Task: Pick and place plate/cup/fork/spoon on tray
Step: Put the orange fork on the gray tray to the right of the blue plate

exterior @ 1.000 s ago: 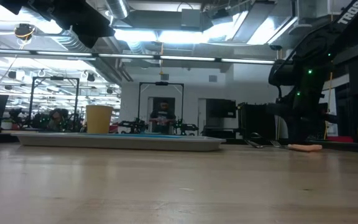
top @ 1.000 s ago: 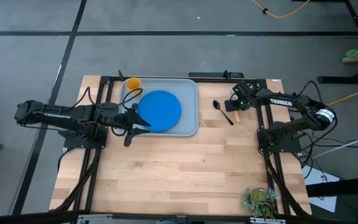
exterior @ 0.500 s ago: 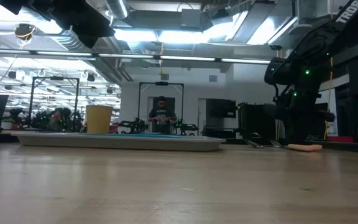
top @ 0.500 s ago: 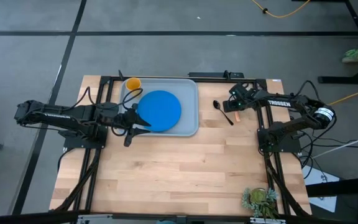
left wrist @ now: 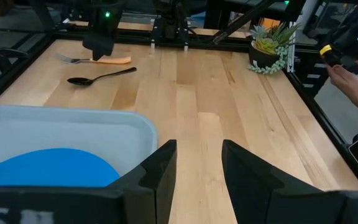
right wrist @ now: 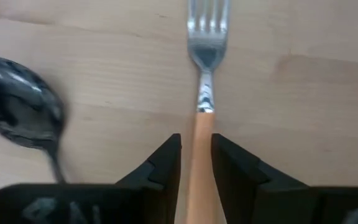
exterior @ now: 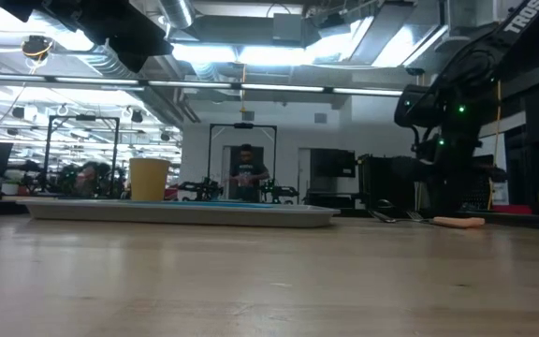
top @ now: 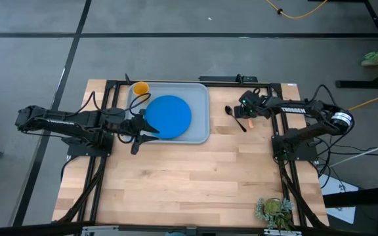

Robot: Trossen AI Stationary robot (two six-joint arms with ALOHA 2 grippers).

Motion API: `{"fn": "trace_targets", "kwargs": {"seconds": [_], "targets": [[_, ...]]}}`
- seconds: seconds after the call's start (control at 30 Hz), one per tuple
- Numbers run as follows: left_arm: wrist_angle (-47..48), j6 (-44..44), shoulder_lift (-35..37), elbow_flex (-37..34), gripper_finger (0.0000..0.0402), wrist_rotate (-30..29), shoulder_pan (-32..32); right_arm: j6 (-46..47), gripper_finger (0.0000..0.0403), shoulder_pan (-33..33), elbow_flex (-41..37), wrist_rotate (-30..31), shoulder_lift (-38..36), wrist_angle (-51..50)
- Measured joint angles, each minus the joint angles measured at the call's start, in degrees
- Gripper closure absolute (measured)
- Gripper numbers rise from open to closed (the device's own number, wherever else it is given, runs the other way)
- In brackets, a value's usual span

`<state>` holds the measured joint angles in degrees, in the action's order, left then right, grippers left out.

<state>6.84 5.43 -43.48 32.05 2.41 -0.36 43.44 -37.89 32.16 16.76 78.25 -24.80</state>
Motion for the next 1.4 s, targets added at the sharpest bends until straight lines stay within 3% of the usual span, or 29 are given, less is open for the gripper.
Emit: {"fn": "trace_targets", "kwargs": {"seconds": [0.4, 1.07, 1.23, 1.4], "targets": [[-0.01, 0.0, 0.0, 0.01, 0.028, 0.0, 0.01, -1.69, 0.0309, -0.04, 0.33, 0.96, 6.05, 1.2], [-0.01, 0.0, 0.0, 0.01, 0.028, 0.0, 0.0, 1.07, 0.0325, -0.19, 0.27, -1.93, 4.77, 0.46], [-0.01, 0.0, 0.0, 0.01, 0.028, 0.0, 0.02, -0.59, 0.0326, -0.04, 4.83, -5.48, 5.1, -5.4], [-0.01, 0.0, 0.02, 0.02, 0.028, -0.02, 0.02, -2.18, 0.0328, 0.38, 9.89, -3.34, 5.0, -8.52]]}}
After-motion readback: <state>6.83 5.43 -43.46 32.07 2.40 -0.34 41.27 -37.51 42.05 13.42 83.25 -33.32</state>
